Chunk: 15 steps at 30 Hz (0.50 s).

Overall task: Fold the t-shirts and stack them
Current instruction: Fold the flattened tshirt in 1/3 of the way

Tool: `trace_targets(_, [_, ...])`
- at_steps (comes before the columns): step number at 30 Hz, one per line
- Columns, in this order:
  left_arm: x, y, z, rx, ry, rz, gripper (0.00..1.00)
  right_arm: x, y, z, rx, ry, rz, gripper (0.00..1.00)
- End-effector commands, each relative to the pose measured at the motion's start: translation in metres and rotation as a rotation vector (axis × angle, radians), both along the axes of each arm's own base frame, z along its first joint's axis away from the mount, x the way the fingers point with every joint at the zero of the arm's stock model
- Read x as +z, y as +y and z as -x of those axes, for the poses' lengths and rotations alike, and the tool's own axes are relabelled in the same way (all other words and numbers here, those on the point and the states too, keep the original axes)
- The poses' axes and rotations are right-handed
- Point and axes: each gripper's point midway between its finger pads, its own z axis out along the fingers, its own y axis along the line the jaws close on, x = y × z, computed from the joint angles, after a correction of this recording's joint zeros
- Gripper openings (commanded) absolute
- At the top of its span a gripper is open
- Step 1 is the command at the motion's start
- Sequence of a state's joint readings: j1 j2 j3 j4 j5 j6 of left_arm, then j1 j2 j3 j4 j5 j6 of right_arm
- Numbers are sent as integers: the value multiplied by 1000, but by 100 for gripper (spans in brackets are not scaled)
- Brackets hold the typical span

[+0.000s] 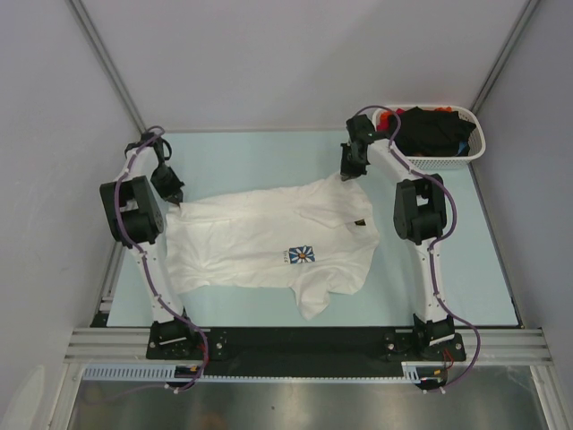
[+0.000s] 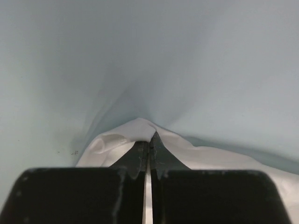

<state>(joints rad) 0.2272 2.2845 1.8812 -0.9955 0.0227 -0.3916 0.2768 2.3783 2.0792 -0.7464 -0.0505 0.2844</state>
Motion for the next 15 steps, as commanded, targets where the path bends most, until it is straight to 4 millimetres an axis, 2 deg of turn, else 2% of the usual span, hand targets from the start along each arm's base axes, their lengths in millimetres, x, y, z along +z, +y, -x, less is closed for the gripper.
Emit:
trace_targets(1, [-13,2,4,9,51,-9,0,22,-1,-19,-14,-67,-18,0])
trace_targets(6, [2,11,-12,47,1,-50,0,31,-6,-26,-39,-105,-2,0])
trace_targets(13, [20,8,-38,110,-88,-29,0,47,-16,-43,-91,-199,31,0])
trace_targets(15, [24,6,-46,111,-108,-29,0,47,-16,-42,-92,-191,36,0])
